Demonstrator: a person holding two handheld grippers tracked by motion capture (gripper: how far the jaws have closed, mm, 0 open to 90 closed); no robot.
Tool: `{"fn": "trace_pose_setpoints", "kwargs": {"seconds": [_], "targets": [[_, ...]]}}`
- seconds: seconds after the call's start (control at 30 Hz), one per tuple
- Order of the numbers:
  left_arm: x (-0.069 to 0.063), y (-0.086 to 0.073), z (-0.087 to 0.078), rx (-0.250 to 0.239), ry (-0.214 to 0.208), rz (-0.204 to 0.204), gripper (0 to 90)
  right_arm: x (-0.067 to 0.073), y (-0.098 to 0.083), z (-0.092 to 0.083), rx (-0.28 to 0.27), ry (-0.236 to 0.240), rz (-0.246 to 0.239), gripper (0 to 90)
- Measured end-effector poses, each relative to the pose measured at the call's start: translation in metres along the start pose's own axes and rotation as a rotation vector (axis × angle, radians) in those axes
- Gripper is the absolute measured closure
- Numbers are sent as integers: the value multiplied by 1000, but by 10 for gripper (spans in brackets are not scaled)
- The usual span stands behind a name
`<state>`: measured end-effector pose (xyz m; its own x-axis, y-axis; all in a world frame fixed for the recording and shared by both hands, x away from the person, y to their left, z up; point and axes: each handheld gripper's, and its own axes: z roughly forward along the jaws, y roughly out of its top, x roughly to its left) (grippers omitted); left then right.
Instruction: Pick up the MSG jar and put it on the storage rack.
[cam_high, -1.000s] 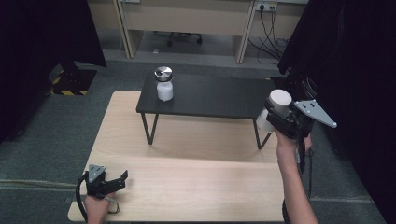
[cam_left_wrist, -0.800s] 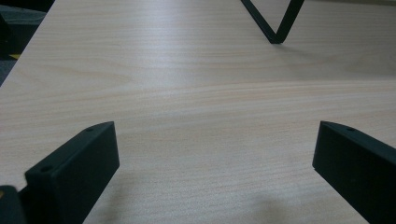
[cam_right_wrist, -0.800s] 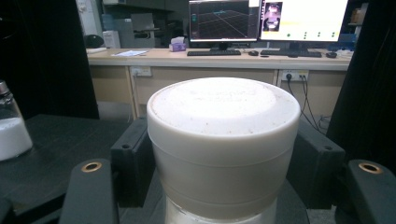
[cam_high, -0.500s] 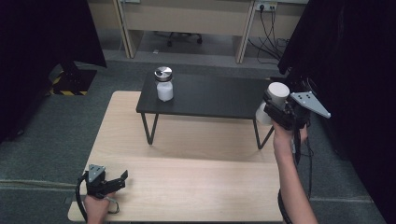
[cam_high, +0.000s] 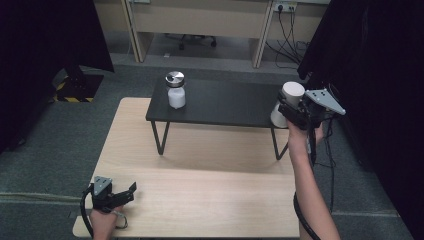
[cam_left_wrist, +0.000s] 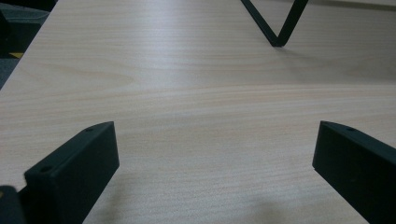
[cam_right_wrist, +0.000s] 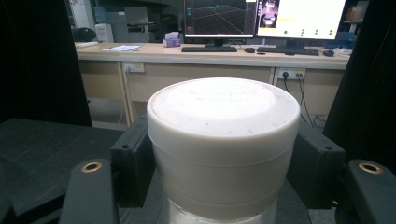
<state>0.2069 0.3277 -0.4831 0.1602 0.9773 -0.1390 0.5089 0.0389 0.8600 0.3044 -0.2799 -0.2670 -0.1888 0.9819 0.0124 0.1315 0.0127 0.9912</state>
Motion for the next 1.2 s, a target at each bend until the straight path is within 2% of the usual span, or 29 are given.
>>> {"fn": "trace_pose_setpoints", "kwargs": {"seconds": [0.2, 0.37, 0.57, 0.83, 1.2], "targets": [[1, 0, 0, 0, -2, -4, 0, 0, 3, 9, 1, 2, -7, 338], [2, -2, -1, -13, 13, -37, 0, 2, 5, 14, 0, 3, -17, 338], [6, -5, -4, -34, 1, -65, 0, 3, 8, 22, -2, -6, -19, 338], [6, -4, -3, -27, -2, -53, 0, 2, 6, 30, 4, -15, 1, 338], [5, -3, -2, -25, -3, -47, 0, 3, 7, 46, 12, -26, -5, 337]]}}
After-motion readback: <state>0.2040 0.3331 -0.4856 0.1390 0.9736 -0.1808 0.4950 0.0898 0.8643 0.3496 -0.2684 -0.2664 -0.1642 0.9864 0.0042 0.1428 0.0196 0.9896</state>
